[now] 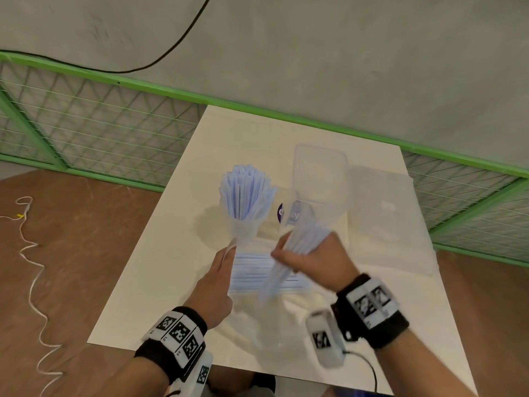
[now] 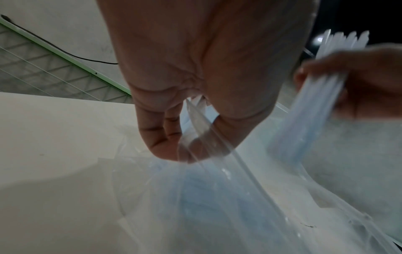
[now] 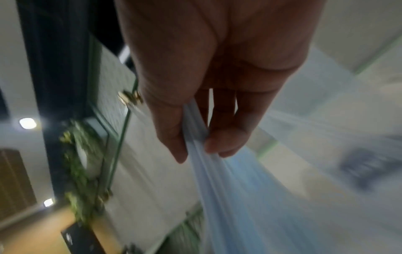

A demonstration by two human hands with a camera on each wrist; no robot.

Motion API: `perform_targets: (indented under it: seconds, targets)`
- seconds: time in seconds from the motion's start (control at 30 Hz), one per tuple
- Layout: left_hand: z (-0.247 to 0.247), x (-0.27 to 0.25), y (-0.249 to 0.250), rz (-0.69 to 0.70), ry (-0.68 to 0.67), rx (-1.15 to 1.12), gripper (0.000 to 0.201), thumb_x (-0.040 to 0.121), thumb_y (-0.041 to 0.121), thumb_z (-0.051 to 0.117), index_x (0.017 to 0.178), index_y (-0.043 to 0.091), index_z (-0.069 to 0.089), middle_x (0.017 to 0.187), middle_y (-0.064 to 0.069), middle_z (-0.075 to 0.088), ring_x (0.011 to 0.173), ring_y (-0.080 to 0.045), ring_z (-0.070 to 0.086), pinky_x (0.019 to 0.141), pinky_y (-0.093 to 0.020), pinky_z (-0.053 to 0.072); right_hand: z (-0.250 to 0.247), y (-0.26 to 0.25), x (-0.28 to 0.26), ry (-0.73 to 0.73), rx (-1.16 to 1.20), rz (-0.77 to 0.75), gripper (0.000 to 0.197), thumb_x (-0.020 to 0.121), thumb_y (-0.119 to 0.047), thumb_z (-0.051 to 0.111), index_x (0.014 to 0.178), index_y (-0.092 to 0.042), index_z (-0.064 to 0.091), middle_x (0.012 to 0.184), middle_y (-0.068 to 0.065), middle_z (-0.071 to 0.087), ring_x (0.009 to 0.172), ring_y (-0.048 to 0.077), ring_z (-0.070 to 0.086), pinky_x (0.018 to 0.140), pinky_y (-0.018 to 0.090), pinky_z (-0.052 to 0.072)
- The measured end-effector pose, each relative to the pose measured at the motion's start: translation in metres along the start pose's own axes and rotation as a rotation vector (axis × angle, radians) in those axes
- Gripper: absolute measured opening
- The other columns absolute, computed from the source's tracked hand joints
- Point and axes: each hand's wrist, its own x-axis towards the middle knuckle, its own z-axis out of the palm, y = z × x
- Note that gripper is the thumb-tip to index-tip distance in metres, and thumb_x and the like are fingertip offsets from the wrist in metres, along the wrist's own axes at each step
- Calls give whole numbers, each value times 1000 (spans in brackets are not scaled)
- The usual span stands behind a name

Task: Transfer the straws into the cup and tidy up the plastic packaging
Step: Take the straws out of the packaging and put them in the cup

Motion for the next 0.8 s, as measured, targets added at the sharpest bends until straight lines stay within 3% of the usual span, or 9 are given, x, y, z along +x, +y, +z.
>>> perform_targets:
  seconds: [0.13, 0.2, 0.33, 0.47, 0.53, 0.63, 0.7, 0.8]
  targets:
    - [0, -2, 2, 1, -7, 4, 100, 74, -12, 47, 154, 26, -1, 157, 22, -6, 119, -18, 50, 85, -23, 49, -28, -62, 44, 85, -13, -169, 13, 73, -21, 85, 75, -14, 74, 73, 10, 72, 63, 27, 69, 60, 39, 57]
    - [-2, -4, 3, -7, -14, 3, 100, 76, -11, 47, 153, 26, -3, 156, 23, -7, 109, -18, 52, 81, -18, 44, -31, -83, 63, 85, -46, -218, 15, 73, -24, 84, 75, -13, 74, 74, 10, 72, 66, 31, 69, 63, 42, 59]
    - [-2, -6, 5, -19, -25, 7, 101, 75, -12, 47, 153, 27, -4, 155, 27, -9, 88, -9, 43, 73, -11, 39, -25, -101, 95, 85, -140, -227, 13, 75, -23, 82, 75, -14, 73, 74, 3, 73, 64, 20, 70, 65, 37, 60]
    - [-4, -7, 6, -6, -23, 8, 101, 75, -13, 46, 153, 28, -4, 156, 26, -9, 97, -13, 52, 77, -14, 43, -5, -83, 120, 53, -237, -150, 14, 72, -30, 83, 76, -20, 74, 82, -4, 75, 77, 10, 70, 79, 38, 59]
    - [-4, -8, 7, -9, -22, 5, 101, 75, -13, 46, 153, 27, -4, 156, 25, -9, 103, -15, 54, 77, -13, 41, 7, -71, 124, -9, -307, -110, 19, 72, -34, 84, 86, -24, 75, 93, -4, 74, 88, 12, 69, 84, 36, 56]
    - [-4, -9, 6, -19, -20, -9, 101, 76, -12, 46, 153, 28, -6, 156, 24, -8, 109, -18, 54, 77, -11, 37, 16, -61, 123, -54, -375, -126, 55, 69, -36, 87, 118, -28, 63, 116, -6, 65, 106, 13, 60, 94, 35, 50]
    - [-4, -10, 5, -12, -15, -16, 101, 76, -13, 45, 153, 28, -6, 157, 24, -9, 112, -19, 54, 82, -12, 38, 13, -58, 120, 29, -267, -208, 80, 64, -36, 90, 132, -28, 51, 130, -8, 52, 119, 12, 50, 104, 38, 44]
    - [-5, -11, 4, 4, -10, -16, 100, 76, -12, 45, 153, 27, -5, 157, 24, -7, 112, -18, 53, 89, -17, 43, 9, -56, 108, 266, -117, -311, 86, 69, -38, 87, 139, -33, 37, 140, -14, 39, 128, 9, 42, 107, 33, 38]
